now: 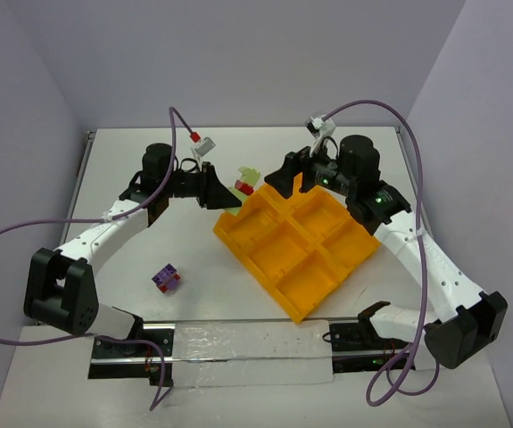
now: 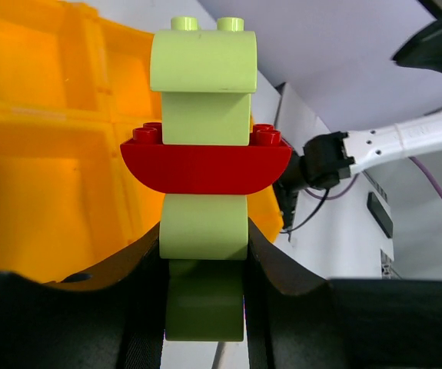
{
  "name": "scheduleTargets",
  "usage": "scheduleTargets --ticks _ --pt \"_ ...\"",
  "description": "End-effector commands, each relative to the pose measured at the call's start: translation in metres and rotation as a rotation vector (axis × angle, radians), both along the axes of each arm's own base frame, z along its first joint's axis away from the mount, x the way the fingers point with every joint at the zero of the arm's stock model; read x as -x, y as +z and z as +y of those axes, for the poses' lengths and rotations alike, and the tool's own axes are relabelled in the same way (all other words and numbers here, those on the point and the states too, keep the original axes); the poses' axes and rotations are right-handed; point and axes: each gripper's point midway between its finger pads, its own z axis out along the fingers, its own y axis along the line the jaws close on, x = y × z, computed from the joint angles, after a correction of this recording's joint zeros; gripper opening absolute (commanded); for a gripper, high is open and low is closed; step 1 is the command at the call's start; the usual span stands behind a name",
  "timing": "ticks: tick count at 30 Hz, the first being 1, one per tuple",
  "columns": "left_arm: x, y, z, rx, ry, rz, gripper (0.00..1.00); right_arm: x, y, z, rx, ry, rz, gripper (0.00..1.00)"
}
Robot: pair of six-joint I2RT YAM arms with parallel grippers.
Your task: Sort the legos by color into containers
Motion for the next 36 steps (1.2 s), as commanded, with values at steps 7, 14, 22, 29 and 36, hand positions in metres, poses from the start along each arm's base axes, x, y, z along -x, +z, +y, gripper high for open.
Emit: scheduleTargets --ticks 7,14,22,29,36 --pt "0.027 0.041 -0.001 0.111 -0.159 -0.132 0.00 0.027 0.027 0.030 -0.209 0.397 -0.004 0.78" --pt "0.029 0.041 0.000 0.102 -0.164 -0.143 0.00 0.018 0.019 0.025 -0.336 0.494 0.085 0.80" --pt "0.035 0.047 0.002 0.110 -0.174 -0.162 0.00 0.020 0.008 0.036 -0.345 0.544 0.131 0.84" --pt "0.036 0.046 0.002 0.111 -0.173 -0.160 0.00 0.025 0.003 0.054 -0.324 0.610 0.157 0.82" --pt "0.038 0.045 0.003 0.112 -0.175 -0.155 0.00 0.029 0.002 0.066 -0.314 0.659 0.177 0.67"
